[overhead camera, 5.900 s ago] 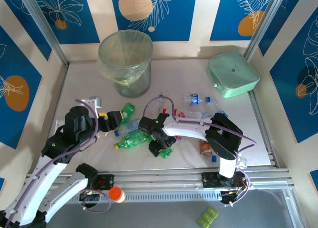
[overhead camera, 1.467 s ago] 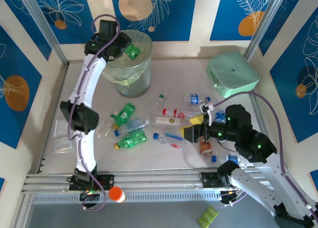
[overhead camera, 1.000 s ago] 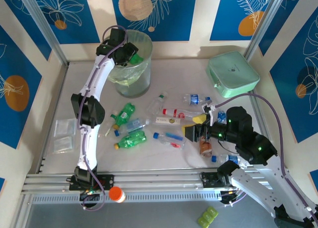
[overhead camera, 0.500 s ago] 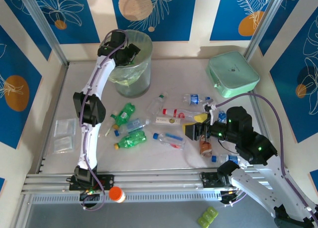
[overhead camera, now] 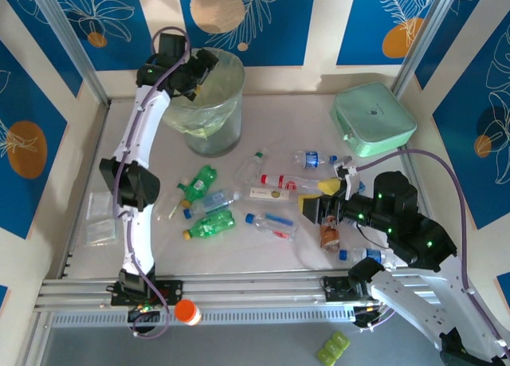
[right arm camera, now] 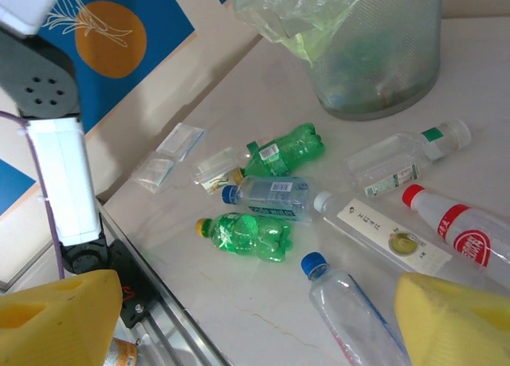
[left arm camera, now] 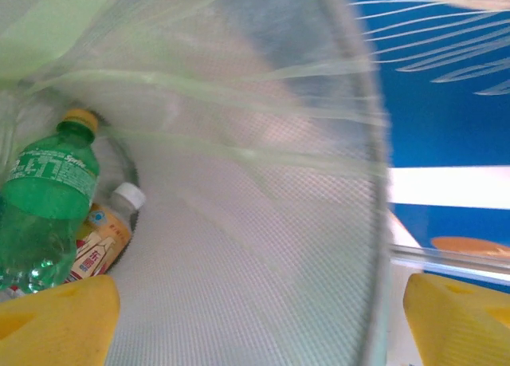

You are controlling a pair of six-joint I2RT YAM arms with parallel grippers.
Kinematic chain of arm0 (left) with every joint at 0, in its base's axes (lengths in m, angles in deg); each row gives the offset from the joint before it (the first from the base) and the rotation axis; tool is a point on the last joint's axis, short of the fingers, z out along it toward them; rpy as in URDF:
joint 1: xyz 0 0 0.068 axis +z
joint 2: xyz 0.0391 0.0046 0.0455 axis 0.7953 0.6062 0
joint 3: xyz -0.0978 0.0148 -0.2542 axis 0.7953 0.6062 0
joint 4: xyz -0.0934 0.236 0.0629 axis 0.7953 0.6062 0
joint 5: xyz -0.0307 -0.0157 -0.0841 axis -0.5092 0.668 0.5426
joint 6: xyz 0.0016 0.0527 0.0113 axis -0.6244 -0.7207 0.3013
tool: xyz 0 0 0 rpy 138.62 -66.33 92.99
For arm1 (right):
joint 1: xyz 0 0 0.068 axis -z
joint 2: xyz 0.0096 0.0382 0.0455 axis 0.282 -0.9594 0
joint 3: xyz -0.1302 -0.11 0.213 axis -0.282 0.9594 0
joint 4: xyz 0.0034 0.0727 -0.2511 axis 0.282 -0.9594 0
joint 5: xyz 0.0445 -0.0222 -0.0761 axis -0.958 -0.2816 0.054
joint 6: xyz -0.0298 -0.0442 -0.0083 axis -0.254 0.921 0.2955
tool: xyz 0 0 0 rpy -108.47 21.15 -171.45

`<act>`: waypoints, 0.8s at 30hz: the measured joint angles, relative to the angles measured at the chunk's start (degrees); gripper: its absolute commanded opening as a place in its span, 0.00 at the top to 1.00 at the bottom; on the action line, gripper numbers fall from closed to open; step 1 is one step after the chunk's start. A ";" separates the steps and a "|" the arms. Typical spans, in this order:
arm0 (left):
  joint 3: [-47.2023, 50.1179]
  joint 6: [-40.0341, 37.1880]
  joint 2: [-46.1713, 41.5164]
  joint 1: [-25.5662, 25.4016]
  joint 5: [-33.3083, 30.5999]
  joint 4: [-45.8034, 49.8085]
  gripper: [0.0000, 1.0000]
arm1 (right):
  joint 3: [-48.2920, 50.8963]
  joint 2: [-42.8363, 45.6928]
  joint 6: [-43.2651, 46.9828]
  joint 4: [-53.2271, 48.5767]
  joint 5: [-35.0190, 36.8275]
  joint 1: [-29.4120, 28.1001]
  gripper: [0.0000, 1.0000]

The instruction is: Put the plastic bottles in the bin

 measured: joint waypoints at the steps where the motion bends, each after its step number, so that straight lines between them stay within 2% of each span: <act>1: 0.00 -0.63 -1.60 0.00 0.04 0.11 0.09 | -0.15 -0.17 -0.09 -0.31 0.09 0.00 0.12; 3: 0.26 -1.70 -4.42 -0.02 0.15 0.52 0.09 | -0.57 -0.98 -0.24 -1.44 0.24 0.00 0.13; 6: 6.73 -3.19 -11.72 -0.35 0.28 0.02 0.11 | -1.99 -3.82 -0.74 -3.91 0.81 0.00 0.13; 12: 31.30 -3.87 -31.34 -3.37 0.83 -3.80 0.14 | -2.29 -10.80 -1.75 -6.84 -0.44 -0.02 0.13; 15: 42.29 -5.16 -40.06 -5.95 1.49 -5.09 0.14 | -2.19 -13.73 -2.34 -7.74 -0.39 -1.01 0.16; 20: 57.42 -10.25 -52.13 -8.13 4.48 -7.63 0.14 | -2.54 -16.87 -1.84 -10.47 2.54 -6.12 0.18; 24: 70.36 -15.54 -61.59 -8.24 7.48 -10.32 0.14 | -3.08 -22.93 -1.22 -11.74 5.25 -10.47 0.18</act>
